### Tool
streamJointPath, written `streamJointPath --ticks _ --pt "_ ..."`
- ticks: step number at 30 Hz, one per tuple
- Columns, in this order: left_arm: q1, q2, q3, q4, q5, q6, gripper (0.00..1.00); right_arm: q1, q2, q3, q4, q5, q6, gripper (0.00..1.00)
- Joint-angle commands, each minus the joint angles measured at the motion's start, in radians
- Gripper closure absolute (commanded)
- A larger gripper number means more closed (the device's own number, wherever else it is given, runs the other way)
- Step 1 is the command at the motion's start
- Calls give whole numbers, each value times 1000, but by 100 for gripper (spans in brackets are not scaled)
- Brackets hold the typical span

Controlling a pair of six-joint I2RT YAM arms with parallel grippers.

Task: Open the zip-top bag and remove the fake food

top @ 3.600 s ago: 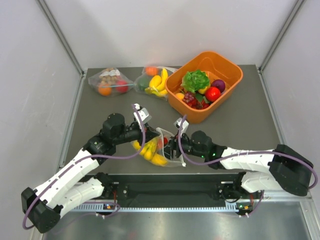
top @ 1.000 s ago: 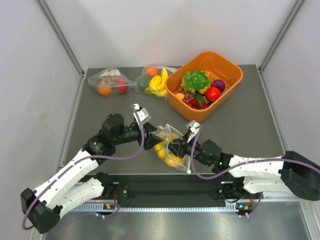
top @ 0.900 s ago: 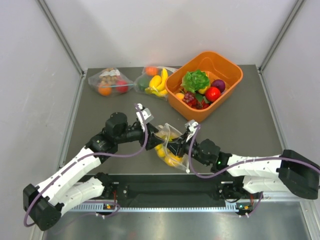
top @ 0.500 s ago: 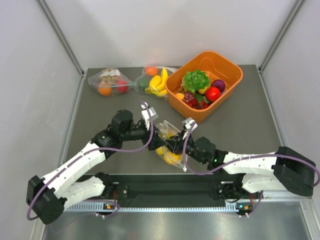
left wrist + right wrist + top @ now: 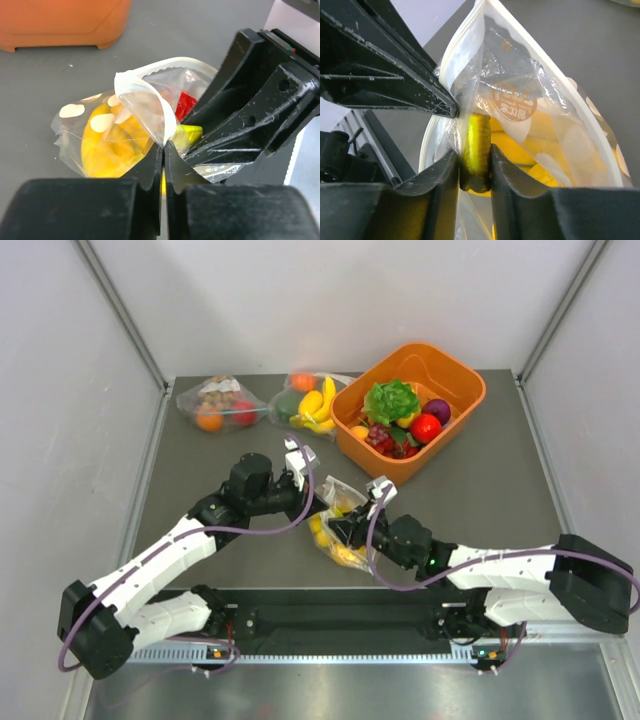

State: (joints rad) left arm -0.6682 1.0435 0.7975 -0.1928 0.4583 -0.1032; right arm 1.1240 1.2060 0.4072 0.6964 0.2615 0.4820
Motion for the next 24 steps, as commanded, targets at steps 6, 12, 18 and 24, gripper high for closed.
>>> streamJointPath --ticks 6,12,18,24 --pt "-14 18 40 -34 25 2 100 16 -94 -56 97 22 -6 43" --pt "-14 18 48 -49 34 8 100 14 -122 -57 77 64 -6 32" --pt "-14 12 51 -60 17 11 100 3 -161 -99 86 99 10 32" --pt "-14 13 52 -62 20 13 100 -20 -218 -151 87 84 17 33"
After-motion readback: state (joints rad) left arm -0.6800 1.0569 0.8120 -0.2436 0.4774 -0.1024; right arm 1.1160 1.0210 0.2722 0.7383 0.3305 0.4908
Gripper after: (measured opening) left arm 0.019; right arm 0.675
